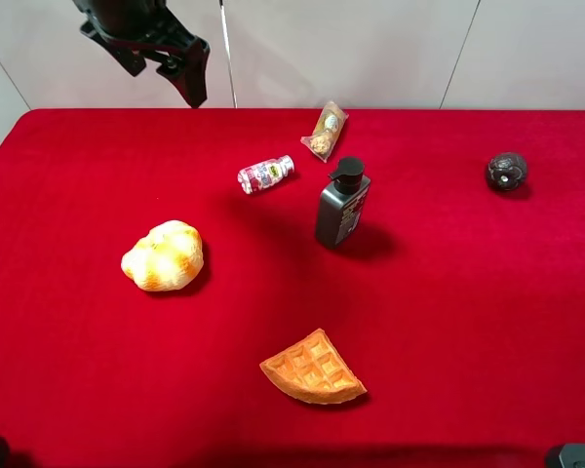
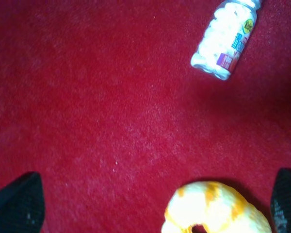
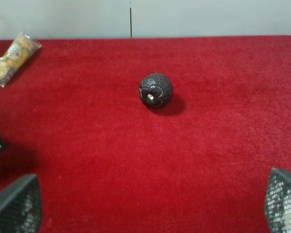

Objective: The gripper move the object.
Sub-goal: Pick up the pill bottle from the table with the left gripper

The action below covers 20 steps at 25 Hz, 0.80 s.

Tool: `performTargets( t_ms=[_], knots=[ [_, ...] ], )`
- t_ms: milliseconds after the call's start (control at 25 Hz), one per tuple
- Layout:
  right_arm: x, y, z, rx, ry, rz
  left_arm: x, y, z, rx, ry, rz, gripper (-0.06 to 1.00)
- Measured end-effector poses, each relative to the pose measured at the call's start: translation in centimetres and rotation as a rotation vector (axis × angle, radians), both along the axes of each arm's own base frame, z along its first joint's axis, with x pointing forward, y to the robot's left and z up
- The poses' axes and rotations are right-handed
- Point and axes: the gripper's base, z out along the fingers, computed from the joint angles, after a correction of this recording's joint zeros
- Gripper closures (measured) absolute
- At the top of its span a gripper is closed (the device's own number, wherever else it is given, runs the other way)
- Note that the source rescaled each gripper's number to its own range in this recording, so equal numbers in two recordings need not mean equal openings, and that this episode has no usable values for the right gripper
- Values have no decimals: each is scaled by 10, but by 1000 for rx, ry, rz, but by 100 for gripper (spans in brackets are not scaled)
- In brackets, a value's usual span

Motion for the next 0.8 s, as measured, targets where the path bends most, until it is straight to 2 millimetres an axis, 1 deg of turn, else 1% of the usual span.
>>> performTargets(
  t_ms=[120, 280, 520, 640, 800],
  knots=[
    [0, 0, 0, 0, 0, 0, 8, -4, -7, -3, 9, -19, 4],
    [0, 0, 0, 0, 0, 0, 13, -9, -18, -15, 30, -55, 4],
    [0, 0, 0, 0, 0, 0, 17, -12, -31, -9, 51, -76, 4],
    [0, 0, 0, 0, 0, 0, 18, -14, -34, -8, 45, -87, 4],
    [0, 0, 0, 0, 0, 0, 16, -26, -41, 1, 51, -135, 4]
  ],
)
